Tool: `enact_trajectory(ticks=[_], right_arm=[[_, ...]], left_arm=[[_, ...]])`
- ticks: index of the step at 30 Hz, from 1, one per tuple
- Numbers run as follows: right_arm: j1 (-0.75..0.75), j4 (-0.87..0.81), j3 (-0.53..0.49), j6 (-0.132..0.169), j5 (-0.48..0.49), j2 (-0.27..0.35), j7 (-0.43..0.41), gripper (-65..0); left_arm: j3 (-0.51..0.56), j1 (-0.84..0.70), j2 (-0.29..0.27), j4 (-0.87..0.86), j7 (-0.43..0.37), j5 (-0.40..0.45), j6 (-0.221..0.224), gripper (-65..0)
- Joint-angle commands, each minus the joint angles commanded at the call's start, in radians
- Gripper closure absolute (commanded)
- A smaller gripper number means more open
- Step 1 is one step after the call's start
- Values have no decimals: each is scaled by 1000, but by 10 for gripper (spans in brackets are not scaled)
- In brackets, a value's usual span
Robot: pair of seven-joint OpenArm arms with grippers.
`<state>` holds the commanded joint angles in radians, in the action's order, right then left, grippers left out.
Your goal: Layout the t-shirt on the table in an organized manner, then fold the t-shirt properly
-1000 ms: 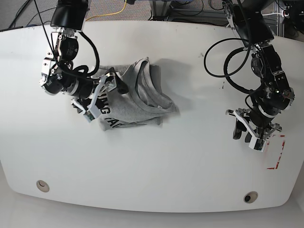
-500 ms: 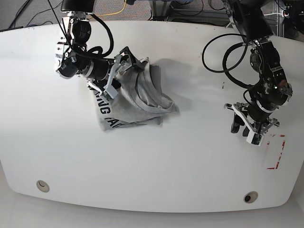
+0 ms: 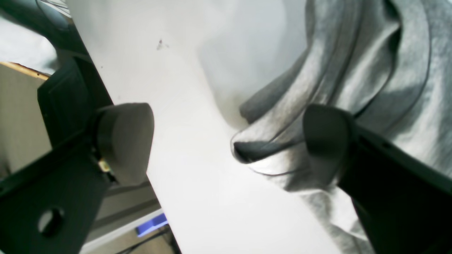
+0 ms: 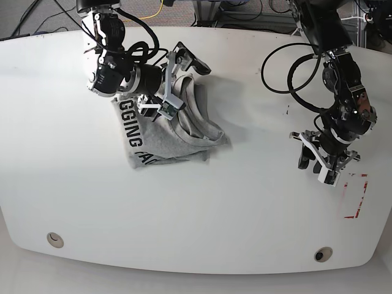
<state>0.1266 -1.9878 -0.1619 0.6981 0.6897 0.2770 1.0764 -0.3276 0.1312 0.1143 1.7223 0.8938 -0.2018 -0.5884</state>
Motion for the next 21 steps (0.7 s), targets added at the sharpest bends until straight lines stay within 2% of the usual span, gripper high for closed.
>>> enact_trajectory(ticks=[4, 7, 14, 18, 21], right_arm=[[-25, 0, -60, 0, -11, 64, -94, -650], [-43, 0, -123, 0, -66, 101, -164, -650], [-86, 5, -259, 0, -356, 124, -305, -650], [-91, 6, -308, 0, -519, 118, -356, -650], [-91, 6, -338, 0, -600, 118, -382, -650]], left_arm=[[8, -12, 23, -3, 0, 0, 0, -225], [12, -18, 29, -3, -2, 0, 0, -225], [12, -34, 29, -3, -2, 0, 0, -225], [12, -34, 29, -3, -2, 0, 0, -225], [12, -34, 29, -3, -2, 0, 0, -225]])
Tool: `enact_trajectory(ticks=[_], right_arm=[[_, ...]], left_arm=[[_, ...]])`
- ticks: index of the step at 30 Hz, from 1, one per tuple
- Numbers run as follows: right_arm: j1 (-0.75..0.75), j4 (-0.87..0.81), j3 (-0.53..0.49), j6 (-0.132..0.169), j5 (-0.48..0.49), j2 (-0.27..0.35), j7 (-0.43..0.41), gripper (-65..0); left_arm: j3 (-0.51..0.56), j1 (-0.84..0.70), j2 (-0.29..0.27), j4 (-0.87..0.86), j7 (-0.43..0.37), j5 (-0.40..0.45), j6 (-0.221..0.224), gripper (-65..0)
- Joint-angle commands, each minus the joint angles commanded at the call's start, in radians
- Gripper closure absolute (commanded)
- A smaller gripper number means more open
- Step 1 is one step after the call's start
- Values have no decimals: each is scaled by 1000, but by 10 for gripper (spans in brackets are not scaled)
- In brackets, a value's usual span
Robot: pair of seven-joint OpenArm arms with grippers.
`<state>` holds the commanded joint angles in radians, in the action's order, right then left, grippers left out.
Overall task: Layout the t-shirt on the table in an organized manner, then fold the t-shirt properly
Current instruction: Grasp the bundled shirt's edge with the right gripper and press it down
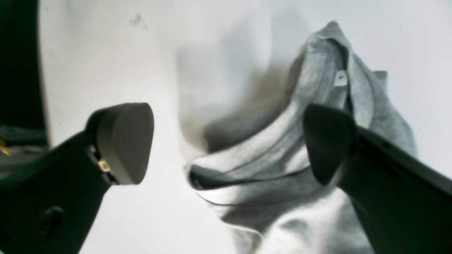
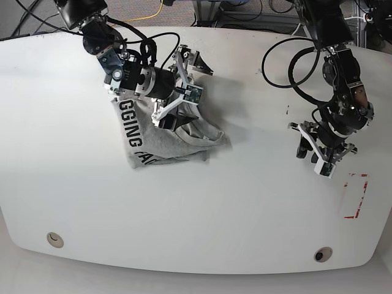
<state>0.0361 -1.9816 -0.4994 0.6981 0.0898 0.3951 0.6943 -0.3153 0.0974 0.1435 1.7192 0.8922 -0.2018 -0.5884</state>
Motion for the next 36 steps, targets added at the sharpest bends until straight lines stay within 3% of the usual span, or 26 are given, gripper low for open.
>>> enact_trajectory(ticks=[6, 10, 14, 24, 26, 33, 36], right_arm=[[26, 26, -8, 0, -129, 0, -26, -650], [51, 66, -8, 0, -166, 5, -75, -574], [64, 112, -6, 0, -181, 8, -106, -523], [84, 141, -6, 0, -181, 0, -107, -488], [84, 141, -6, 0, -181, 0, -107, -444], [78, 143, -5, 0, -180, -2, -107, -95], [77, 144, -5, 0, -183, -6, -107, 0]], left_arm=[[0, 0, 0, 0, 0, 0, 0, -225], [0, 0, 0, 0, 0, 0, 0, -225], [0, 0, 0, 0, 0, 0, 0, -225], [0, -18, 0, -2, 0, 0, 0, -225], [0, -20, 0, -2, 0, 0, 0, -225], [0, -20, 0, -2, 0, 0, 0, -225], [0, -20, 0, -2, 0, 0, 0, -225]])
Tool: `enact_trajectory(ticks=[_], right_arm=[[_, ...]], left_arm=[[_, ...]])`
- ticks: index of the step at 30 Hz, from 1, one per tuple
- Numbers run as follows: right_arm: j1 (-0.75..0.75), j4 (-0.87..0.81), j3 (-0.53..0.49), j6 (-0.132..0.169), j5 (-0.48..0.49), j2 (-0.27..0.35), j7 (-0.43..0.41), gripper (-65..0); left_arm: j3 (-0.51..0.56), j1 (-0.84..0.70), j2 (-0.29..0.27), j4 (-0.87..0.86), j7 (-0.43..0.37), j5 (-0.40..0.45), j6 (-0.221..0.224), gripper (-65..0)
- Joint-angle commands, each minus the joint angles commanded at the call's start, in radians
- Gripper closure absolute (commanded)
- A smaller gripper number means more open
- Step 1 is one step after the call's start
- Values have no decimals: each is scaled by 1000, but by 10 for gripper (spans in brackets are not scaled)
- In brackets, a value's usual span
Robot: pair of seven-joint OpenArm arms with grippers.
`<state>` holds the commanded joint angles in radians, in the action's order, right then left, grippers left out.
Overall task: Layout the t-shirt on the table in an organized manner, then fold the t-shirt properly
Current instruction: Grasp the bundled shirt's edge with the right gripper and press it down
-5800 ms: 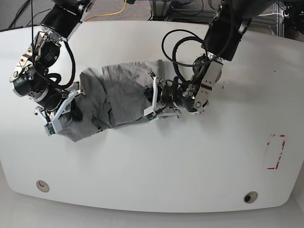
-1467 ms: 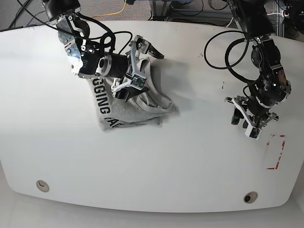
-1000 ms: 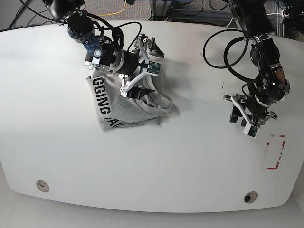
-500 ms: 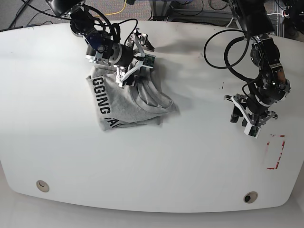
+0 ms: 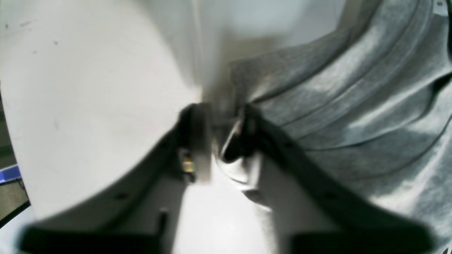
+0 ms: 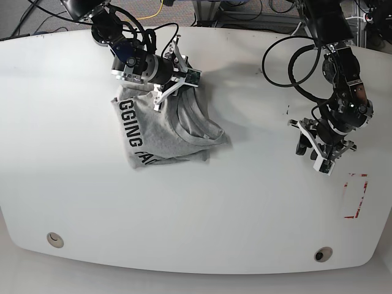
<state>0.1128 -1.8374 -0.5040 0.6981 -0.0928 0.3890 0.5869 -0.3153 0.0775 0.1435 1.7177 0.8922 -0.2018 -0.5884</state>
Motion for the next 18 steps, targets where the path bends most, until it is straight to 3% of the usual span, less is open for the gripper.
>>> enact_trajectory(ticks=[12, 18], right_arm=[[0, -83, 0, 0, 3, -17, 5, -3], [-2, -115, 14, 0, -3, -80, 49, -3]], left_arm=[[0, -2, 14, 0, 0, 0, 0, -225], [0, -2, 14, 0, 0, 0, 0, -225]])
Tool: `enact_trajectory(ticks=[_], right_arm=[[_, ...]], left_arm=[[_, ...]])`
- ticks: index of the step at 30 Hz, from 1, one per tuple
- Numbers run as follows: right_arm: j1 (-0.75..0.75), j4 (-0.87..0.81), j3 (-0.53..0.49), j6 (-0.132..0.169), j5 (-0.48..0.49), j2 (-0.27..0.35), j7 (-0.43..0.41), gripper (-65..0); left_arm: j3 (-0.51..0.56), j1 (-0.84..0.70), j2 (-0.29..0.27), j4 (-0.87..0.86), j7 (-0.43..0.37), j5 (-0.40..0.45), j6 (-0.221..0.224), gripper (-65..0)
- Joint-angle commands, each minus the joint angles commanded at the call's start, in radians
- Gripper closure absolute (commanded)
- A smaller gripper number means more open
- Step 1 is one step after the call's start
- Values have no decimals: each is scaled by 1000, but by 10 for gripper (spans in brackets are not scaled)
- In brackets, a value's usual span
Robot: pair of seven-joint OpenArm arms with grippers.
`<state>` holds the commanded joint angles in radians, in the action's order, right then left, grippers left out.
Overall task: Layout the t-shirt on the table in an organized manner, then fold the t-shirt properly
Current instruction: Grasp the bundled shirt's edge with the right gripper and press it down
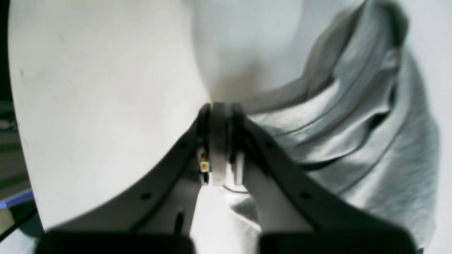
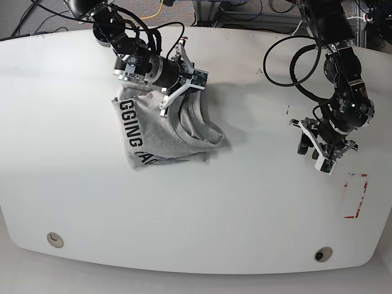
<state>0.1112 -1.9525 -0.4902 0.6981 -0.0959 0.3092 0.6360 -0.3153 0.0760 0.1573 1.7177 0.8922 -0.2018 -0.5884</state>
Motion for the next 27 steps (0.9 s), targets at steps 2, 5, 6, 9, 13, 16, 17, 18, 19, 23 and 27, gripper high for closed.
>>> enact_trajectory(ticks=[2, 5, 6, 9, 13, 16, 17, 18, 19, 23, 27], right_arm=[[-9, -3, 20, 0, 0, -31, 25, -5], [-31, -5, 40, 0, 2, -77, 43, -6], [-37, -5, 41, 0, 2, -84, 44, -6], [-58, -2, 41, 0, 2, -97, 44, -6], [-74, 0, 40, 0, 6, -118, 44, -6], [-74, 14, 40, 0, 3, -133, 44, -8], [-74, 20, 40, 0, 3, -137, 44, -8], [-74, 26, 40, 0, 3, -138, 44, -8], [-74, 29, 38, 0, 3, -138, 44, -8], [-69, 46, 37, 0, 3, -140, 44, -14], [-54, 40, 37, 0, 3, -140, 44, -120]], left_arm=[[0, 0, 0, 0, 0, 0, 0, -225], [0, 0, 0, 0, 0, 0, 0, -225], [0, 0, 0, 0, 0, 0, 0, -225], [0, 0, 0, 0, 0, 0, 0, -225], [0, 0, 0, 0, 0, 0, 0, -225], [0, 0, 0, 0, 0, 0, 0, -225], [0, 0, 0, 0, 0, 0, 0, -225], [0, 0, 0, 0, 0, 0, 0, -225], [0, 0, 0, 0, 0, 0, 0, -225], [12, 2, 0, 0, 0, -2, -2, -225], [69, 2, 0, 2, 0, -3, -2, -225]])
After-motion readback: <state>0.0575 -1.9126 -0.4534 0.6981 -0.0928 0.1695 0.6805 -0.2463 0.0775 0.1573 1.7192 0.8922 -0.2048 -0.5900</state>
